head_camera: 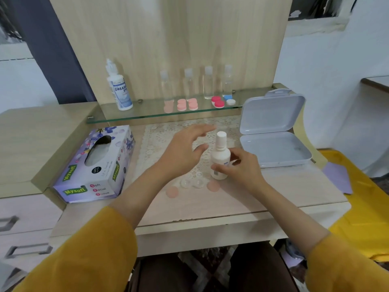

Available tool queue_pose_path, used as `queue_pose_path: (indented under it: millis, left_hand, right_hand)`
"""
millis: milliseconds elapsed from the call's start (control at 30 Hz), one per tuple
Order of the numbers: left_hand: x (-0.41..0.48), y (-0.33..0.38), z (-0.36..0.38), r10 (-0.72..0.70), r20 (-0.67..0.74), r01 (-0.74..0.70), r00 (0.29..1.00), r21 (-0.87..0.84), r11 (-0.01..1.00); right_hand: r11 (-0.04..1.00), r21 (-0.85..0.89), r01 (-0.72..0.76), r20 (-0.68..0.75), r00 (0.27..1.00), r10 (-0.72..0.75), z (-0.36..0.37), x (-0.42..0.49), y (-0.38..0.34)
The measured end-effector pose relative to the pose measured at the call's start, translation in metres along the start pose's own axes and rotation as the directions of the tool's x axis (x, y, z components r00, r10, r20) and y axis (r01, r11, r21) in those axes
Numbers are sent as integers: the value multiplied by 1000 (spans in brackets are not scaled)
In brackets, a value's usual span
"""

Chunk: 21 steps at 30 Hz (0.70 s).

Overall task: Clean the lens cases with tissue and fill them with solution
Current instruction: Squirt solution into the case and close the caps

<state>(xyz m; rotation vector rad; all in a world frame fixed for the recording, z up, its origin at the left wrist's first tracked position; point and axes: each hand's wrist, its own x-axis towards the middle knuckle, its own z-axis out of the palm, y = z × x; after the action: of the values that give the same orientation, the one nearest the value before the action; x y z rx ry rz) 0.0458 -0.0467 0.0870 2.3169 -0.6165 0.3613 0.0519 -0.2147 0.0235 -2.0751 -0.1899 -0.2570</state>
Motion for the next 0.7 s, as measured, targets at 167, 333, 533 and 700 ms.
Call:
queue_pose_path:
  millis: [167,333,533,700]
  left_hand:
    - [33,16,7,59,194,-63,979,15,998]
    - [42,16,13,-65,75,54,995,145,988]
    - [33,18,6,35,316,6,948,-130,992]
    - [35,19,8,-27,163,32,986,-27,999]
  right_hand:
    - [993,118,-25,5,1000,24,3,-5,3]
    - [991,134,1,14,1000,-3,3,-5,7]
    - [990,137,21,8,1000,-22,3,-6,9]
    - [992,117,36,13,999,-38,3,-5,7]
